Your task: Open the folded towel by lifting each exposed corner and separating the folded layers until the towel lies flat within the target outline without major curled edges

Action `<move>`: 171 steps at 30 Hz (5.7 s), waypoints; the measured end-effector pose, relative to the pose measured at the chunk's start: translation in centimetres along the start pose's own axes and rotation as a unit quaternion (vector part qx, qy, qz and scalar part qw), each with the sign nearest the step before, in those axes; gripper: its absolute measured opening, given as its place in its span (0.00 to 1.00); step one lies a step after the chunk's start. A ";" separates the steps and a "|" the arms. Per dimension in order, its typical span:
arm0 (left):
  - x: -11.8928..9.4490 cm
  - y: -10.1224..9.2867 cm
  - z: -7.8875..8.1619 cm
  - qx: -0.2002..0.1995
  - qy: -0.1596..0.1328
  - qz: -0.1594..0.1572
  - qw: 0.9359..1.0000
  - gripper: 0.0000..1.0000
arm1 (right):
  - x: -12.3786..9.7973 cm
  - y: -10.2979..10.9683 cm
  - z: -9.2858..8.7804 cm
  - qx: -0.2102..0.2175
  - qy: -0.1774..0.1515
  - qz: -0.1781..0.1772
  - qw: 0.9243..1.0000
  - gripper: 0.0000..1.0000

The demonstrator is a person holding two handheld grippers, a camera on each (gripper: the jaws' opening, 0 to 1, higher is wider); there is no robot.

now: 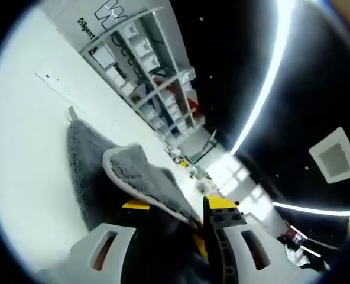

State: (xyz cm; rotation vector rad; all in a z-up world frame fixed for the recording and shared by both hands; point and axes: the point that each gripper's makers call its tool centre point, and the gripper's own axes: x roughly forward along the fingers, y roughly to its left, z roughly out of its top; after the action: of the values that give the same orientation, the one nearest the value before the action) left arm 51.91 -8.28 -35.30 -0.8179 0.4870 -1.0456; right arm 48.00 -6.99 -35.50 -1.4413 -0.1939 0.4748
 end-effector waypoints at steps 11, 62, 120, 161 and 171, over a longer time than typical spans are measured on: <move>-0.6 1.0 0.0 0.006 0.009 0.027 1.000 0.14 | 0.1 1.1 1.0 -0.044 -0.007 0.014 0.999 0.00; -1.2 0.1 1.5 0.064 -0.006 0.040 0.997 0.03 | -6.3 -3.1 -4.7 0.517 -0.104 0.048 0.848 0.63; -3.3 2.2 3.1 0.071 0.001 0.071 0.995 0.03 | -9.2 3.9 -11.1 0.716 -0.004 0.123 0.687 0.17; -1.1 2.5 6.6 0.185 0.084 0.057 0.977 0.04 | -12.8 -5.7 -5.8 0.555 -0.034 -0.021 0.831 0.00; -1.7 1.9 7.5 0.195 0.085 0.044 0.976 0.04 | -13.7 -7.5 -0.2 0.529 -0.052 -0.030 0.847 0.00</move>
State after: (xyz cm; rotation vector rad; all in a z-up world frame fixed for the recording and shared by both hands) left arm 57.52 -3.59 -32.20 -0.3579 0.4381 -1.0889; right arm 37.29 -13.42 -26.04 -0.3191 -0.0354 0.4889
